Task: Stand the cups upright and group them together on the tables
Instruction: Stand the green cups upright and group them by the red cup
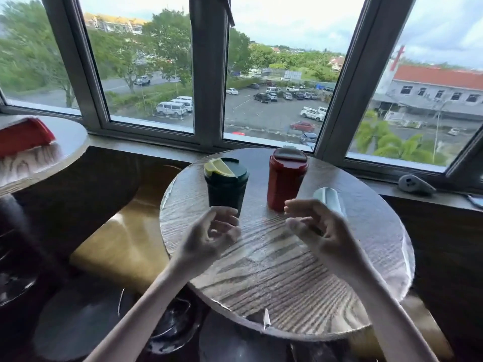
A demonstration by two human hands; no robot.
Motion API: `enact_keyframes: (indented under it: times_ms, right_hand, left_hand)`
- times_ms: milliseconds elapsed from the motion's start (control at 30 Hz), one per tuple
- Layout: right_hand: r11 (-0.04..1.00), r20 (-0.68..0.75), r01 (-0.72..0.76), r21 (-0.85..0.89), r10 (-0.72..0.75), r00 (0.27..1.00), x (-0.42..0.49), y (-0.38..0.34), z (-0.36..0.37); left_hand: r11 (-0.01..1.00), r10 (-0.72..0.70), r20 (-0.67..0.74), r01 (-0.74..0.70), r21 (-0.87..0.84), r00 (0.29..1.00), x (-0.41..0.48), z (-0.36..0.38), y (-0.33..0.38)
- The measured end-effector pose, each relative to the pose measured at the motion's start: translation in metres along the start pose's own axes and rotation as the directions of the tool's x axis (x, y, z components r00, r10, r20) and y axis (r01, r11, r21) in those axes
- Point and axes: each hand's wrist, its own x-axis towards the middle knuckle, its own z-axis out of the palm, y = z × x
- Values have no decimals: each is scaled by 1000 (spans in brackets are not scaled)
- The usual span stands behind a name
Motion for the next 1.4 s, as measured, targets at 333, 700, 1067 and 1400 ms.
enact_keyframes:
  times_ms: [333, 700, 1067, 1400]
  right_hand:
    - [961, -151, -127, -247, 91, 984, -27, 60, -84]
    - [988, -151, -136, 68, 145, 978, -18, 80, -84]
    - [996, -334, 63, 64, -38, 942, 13, 26, -127]
    - [988, -281, -11, 157, 55, 958, 2, 48, -124]
  left_hand:
    - [983, 135, 348, -170, 71, 928, 64, 97, 12]
    - [987, 159, 202, -156, -31, 966, 76, 125, 17]
    - [935, 324, 48, -312, -170, 945, 106, 134, 72]
    - [916, 168, 153, -97, -390, 974, 96, 147, 62]
